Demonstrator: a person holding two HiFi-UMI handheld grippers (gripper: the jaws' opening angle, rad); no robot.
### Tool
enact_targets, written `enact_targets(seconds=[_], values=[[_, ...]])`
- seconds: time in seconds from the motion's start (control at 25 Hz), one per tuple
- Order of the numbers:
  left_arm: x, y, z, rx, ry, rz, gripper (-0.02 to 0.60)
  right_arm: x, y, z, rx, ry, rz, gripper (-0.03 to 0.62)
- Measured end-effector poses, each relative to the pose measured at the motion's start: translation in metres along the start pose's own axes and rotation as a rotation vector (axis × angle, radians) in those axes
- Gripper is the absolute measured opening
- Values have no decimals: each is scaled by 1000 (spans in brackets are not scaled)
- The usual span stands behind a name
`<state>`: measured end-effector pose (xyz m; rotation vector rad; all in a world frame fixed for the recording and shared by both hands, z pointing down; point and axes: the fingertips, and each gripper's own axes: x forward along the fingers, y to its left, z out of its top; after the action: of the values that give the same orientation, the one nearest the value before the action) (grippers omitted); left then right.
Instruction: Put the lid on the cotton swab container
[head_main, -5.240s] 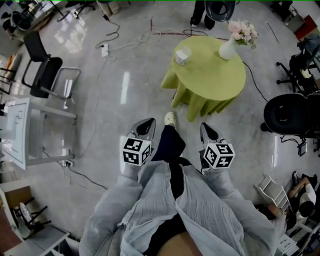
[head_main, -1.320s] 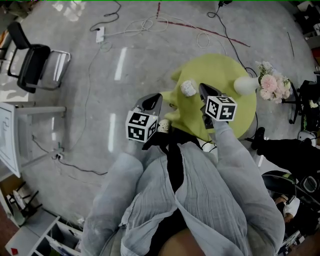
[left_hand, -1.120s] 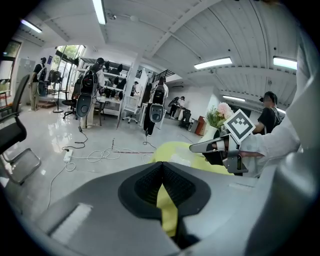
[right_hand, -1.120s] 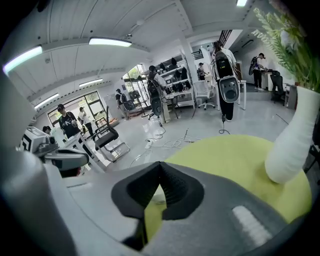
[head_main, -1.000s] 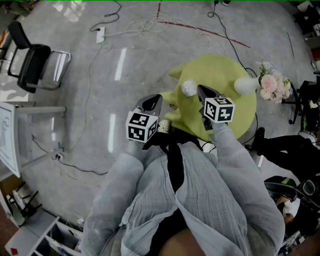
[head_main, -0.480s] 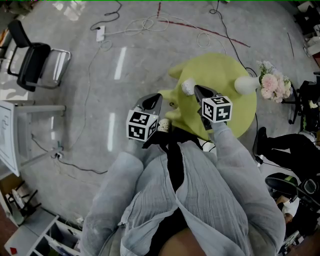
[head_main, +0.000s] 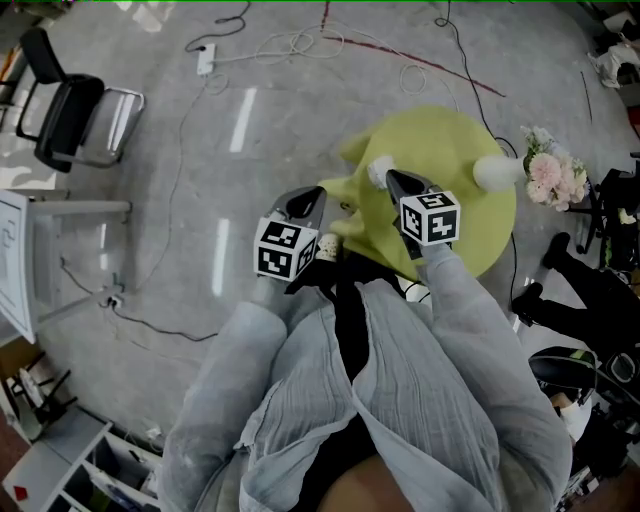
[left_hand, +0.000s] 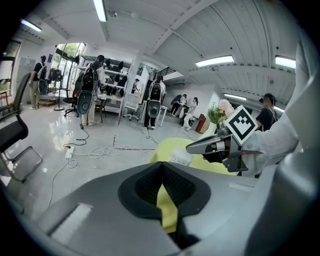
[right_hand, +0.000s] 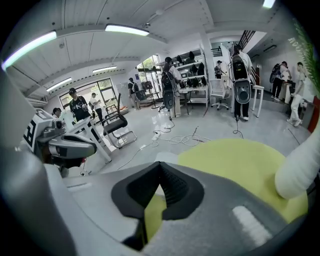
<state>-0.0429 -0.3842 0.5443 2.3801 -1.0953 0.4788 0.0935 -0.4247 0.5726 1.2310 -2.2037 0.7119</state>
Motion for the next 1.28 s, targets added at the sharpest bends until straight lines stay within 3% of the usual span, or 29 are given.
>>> enact_targets(seconds=[1.28], values=[[-2, 10, -8, -23, 16, 24, 17, 8, 6, -6, -35, 49, 1, 2]])
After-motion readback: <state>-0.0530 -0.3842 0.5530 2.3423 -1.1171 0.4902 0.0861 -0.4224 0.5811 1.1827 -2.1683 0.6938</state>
